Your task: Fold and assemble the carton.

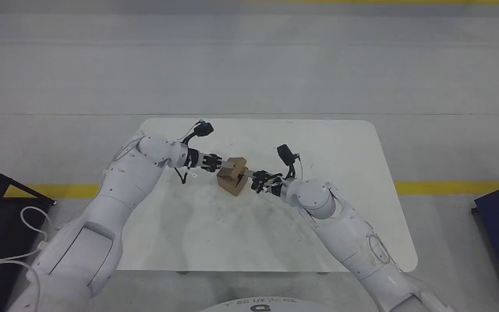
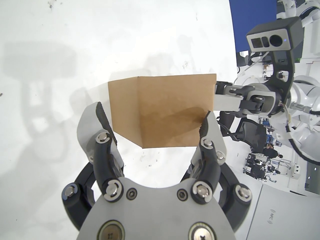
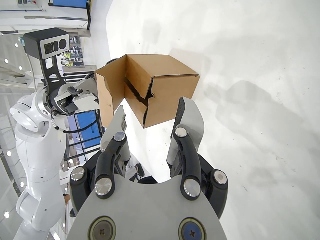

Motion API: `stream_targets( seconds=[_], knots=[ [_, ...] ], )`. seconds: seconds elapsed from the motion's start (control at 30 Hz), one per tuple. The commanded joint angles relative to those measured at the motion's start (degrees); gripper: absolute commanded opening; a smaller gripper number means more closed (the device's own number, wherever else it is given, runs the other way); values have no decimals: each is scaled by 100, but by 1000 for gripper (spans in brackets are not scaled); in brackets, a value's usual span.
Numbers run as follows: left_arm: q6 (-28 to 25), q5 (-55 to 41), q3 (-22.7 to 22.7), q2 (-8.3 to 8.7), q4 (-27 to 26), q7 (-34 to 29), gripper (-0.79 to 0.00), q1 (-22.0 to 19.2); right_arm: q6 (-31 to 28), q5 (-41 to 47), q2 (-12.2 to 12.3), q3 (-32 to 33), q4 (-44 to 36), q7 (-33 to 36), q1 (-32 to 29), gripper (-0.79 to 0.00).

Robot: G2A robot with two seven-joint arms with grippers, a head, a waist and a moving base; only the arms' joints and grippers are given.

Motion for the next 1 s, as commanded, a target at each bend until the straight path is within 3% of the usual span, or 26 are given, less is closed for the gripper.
stream_targets(
  seconds=[0.0, 0.4, 0.63, 0.97],
  knots=[
    [-39, -1, 64, -44, 103, 30, -102, -46, 7, -6, -3, -13, 19, -4, 6, -391],
    [-174, -8, 284, -223, 564, 127, -126, -215, 130, -37, -11, -39, 64, -9, 39, -394],
    [-162, 47, 361, -292, 718, 228, -129, -276, -85, -20, 33, 126, -91, -43, -178, -397],
    [-213, 94, 431, -361, 801, 282, -132, -321, 195, -159, -28, -151, -15, -60, 39, -394]
  ],
)
